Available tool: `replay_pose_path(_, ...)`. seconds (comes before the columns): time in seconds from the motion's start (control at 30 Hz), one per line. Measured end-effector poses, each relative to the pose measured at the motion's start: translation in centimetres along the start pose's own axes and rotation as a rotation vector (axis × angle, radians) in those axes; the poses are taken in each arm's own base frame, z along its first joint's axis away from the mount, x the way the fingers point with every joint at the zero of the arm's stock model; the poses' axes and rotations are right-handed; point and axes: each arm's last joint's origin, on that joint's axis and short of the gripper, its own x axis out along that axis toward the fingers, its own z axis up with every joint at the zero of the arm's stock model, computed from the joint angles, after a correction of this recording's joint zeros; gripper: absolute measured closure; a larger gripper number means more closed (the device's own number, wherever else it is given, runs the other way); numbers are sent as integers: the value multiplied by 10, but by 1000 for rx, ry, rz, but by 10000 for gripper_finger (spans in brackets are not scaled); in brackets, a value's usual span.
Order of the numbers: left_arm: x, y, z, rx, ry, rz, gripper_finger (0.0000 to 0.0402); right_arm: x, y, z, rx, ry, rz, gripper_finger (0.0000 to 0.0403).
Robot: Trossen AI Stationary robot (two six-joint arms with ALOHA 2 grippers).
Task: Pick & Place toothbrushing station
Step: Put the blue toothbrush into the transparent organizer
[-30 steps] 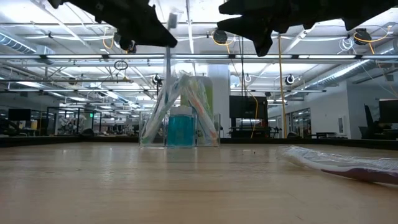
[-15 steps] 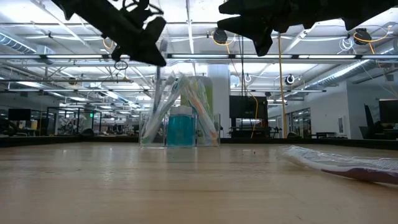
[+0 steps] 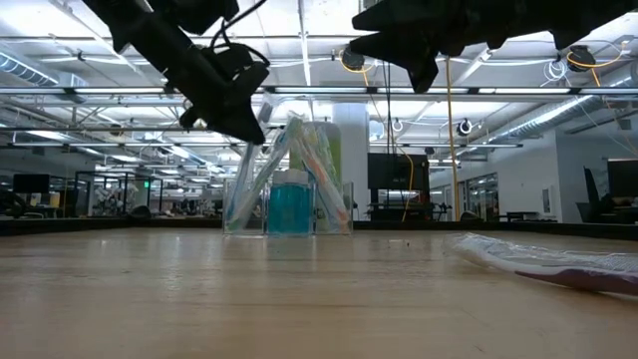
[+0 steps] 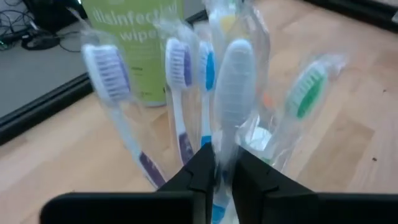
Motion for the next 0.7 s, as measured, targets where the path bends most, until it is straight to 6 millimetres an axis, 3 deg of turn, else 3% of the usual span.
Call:
replay_pose_path(0.3,7,-3,-5,-21,33,-32,282,0,-1,0,-2,3,-11,234)
replay_pose_path(0.7,4,-2,-8,2,102,-78,225,0,-2,-3,-23,27,-33,226)
